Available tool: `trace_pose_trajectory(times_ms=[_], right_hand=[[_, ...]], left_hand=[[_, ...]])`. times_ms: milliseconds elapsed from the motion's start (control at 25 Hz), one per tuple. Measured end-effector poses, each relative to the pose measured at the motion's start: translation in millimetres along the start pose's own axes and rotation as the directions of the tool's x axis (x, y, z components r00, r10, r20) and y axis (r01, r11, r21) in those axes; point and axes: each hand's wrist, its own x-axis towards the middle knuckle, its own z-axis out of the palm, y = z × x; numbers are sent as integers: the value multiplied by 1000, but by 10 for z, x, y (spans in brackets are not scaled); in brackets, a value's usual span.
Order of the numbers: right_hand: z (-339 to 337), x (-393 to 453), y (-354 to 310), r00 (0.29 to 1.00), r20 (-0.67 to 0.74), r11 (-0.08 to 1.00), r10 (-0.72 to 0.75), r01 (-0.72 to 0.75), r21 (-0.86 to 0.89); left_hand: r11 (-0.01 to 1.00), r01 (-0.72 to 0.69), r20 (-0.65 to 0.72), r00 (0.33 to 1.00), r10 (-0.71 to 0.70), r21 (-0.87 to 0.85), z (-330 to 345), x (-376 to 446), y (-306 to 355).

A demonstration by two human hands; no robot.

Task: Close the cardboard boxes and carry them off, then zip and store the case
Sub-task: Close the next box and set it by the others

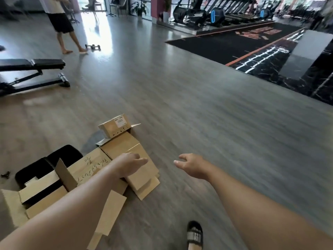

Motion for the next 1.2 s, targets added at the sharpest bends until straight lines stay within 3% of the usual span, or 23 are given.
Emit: trace_pose_trajectory(times_ms=[280,560,720,960,1080,1200], right_hand=[[-714,1887,-127,975,160,978,-156,175,-113],[-614,3291,-246,936,308,967,-171,218,-128],[17,4283,-48,934,324,964,-153,214,-161],[1586,5763,592,913,364,931,-186,281,-231],[2328,6362,987,906,373,935,-203,292,-201],[2786,6755,1240,921,302,949,-247,293,-116]], left_hand=[[964,251,-65,964,-257,-90,-189,1262,53],[875,399,-43,904,-425,-274,-103,2208,-463],[810,491,-12,853,-522,-321,454,2929,-1094],[642,656,11,703,-711,-397,1838,4154,-1991],[550,616,-16,658,-753,-564,2497,4665,-2453],[524,460,-131,649,-750,-717,3008,4914,-2701]])
